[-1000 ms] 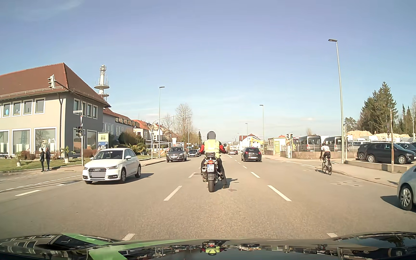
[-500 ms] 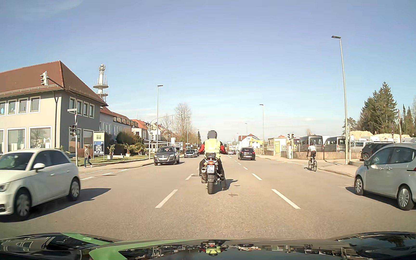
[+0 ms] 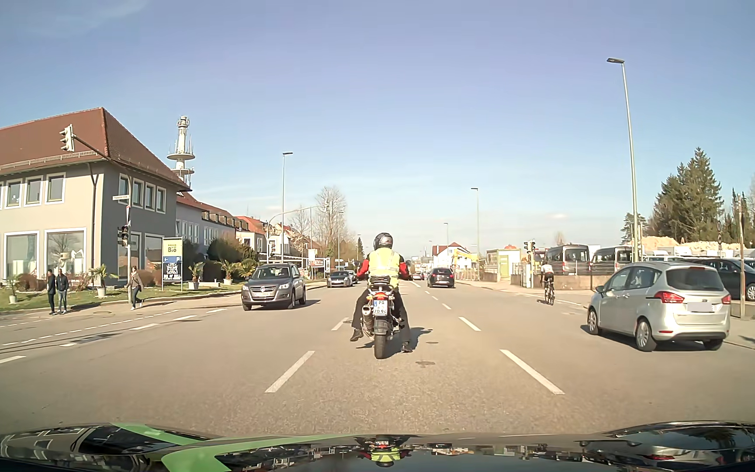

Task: Follow the waypoints while adhering to traffic rules and regulations

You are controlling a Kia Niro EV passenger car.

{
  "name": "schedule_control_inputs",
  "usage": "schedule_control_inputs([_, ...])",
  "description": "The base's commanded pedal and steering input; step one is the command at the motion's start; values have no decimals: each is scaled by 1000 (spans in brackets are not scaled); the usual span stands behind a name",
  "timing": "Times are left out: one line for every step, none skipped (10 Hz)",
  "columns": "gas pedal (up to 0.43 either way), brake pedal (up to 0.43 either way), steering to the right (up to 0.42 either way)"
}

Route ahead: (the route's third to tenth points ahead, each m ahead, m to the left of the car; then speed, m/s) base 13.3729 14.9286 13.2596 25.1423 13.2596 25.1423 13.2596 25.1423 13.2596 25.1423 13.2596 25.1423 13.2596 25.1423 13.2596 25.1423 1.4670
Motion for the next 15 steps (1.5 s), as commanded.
schedule_control_inputs([0,146,3])
schedule_control_inputs([0,165,3])
schedule_control_inputs([0,165,3])
schedule_control_inputs([0,171,3])
schedule_control_inputs([0,152,3])
schedule_control_inputs([0,152,3])
schedule_control_inputs([0,159,3])
schedule_control_inputs([0,171,3])
schedule_control_inputs([0,183,3])
schedule_control_inputs([0,195,3])
schedule_control_inputs([0,201,3])
schedule_control_inputs([0,201,3])
schedule_control_inputs([0,207,3])
schedule_control_inputs([0,213,3])
schedule_control_inputs([0,213,3])
